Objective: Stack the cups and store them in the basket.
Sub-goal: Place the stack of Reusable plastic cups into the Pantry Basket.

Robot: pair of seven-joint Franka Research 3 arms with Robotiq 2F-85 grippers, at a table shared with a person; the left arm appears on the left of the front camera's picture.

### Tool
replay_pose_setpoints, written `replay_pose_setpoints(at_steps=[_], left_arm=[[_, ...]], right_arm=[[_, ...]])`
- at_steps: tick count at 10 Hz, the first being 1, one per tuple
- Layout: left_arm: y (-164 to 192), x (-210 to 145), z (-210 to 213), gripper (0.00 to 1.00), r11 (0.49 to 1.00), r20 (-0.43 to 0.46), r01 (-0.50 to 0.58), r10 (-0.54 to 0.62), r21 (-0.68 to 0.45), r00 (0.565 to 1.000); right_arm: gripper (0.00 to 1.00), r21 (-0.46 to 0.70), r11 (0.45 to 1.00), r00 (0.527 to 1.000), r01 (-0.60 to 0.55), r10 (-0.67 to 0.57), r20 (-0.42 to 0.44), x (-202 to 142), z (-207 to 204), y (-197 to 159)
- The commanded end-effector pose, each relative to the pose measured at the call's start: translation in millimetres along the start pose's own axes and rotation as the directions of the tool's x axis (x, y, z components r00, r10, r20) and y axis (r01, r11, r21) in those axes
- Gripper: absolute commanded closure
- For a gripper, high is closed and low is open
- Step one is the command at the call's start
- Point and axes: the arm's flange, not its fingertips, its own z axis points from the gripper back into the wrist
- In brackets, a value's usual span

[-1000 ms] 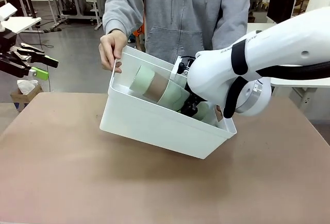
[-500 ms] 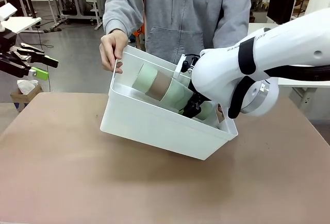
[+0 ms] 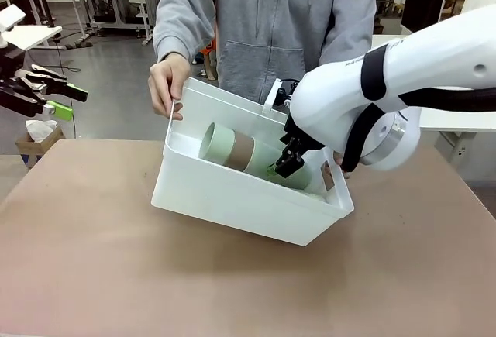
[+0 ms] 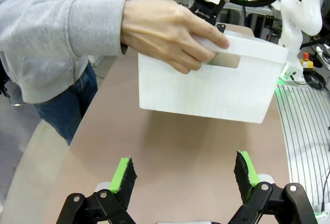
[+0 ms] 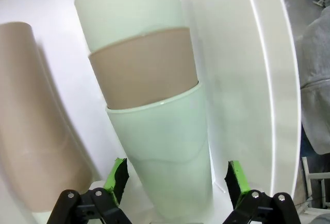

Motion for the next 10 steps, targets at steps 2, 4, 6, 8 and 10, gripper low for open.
replay_pose_setpoints(at_steps=[2,4,6,8,10], left_arm=[[-2.1,1.4,1.0,0.00,1.000,-0.006,0.006,-0.006,-0.006,1.000],[-2.1,1.4,1.0,0.00,1.000,-0.006,0.006,-0.006,-0.006,1.000],[-2.1,1.4,1.0,0.00,1.000,-0.006,0.006,-0.006,-0.006,1.000],[-2.1,1.4,1.0,0.00,1.000,-0.006,0.006,-0.006,-0.006,1.000],[-2.1,1.4,1.0,0.00,1.000,-0.006,0.006,-0.006,-0.006,1.000]], right_arm=[[0.00,0.047,0.999,0.994,-0.013,0.008,0.109,-5.0,26.2,-20.8],[0.00,0.106,0.994,0.986,-0.014,-0.004,0.164,-6.8,59.0,-38.7],[0.00,0.169,0.985,0.973,-0.021,-0.019,0.230,-18.6,95.1,-64.0],[0.00,0.225,0.974,0.941,-0.014,-0.063,0.331,-53.0,139.7,-87.6],[0.00,0.264,0.964,0.885,0.010,-0.132,0.447,-104.2,187.4,-96.1]])
